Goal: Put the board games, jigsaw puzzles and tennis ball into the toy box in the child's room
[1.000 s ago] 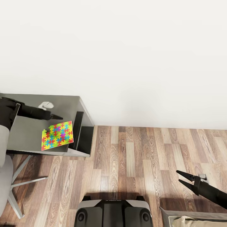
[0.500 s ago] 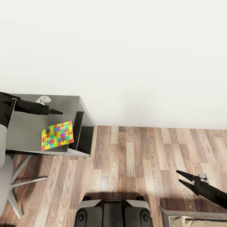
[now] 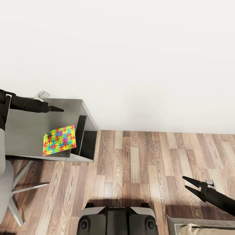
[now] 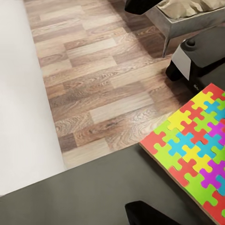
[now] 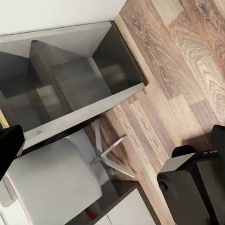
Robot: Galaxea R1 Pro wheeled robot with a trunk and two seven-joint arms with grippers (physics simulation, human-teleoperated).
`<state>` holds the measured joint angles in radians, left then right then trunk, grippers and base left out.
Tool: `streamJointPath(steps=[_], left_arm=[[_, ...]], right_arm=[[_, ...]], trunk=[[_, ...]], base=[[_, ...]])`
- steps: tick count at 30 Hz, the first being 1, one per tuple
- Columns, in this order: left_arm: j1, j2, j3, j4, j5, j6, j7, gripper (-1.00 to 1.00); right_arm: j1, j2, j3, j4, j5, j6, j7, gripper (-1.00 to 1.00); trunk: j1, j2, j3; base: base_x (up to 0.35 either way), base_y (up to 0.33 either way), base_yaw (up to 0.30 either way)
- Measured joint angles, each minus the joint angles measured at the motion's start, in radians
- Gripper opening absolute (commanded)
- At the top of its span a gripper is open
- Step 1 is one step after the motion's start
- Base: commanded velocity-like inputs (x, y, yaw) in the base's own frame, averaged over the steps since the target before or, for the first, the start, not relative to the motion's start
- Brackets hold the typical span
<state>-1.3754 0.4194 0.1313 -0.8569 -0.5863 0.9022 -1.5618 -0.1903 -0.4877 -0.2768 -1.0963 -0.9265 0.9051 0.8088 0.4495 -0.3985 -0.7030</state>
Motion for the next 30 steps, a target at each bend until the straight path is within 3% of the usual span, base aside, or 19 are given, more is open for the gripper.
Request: streamJointPath(steps=[18, 30], left_arm=[[0.002, -0.015, -0.003, -0.015, -0.004, 0.038, 0.000, 1.00], [0.002, -0.046, -0.005, -0.015, -0.014, 0.042, 0.000, 1.00]], right_arm=[[0.000, 0.001, -0.001, 0.002, 0.000, -0.001, 0.000, 1.00], [0.000, 0.001, -0.001, 0.000, 0.000, -0.001, 0.001, 1.00]], trunk=[[0.000, 0.000, 0.000], [0.000, 0.000, 0.000]], base=[[0.000, 0.000, 0.000], [0.000, 0.000, 0.000]])
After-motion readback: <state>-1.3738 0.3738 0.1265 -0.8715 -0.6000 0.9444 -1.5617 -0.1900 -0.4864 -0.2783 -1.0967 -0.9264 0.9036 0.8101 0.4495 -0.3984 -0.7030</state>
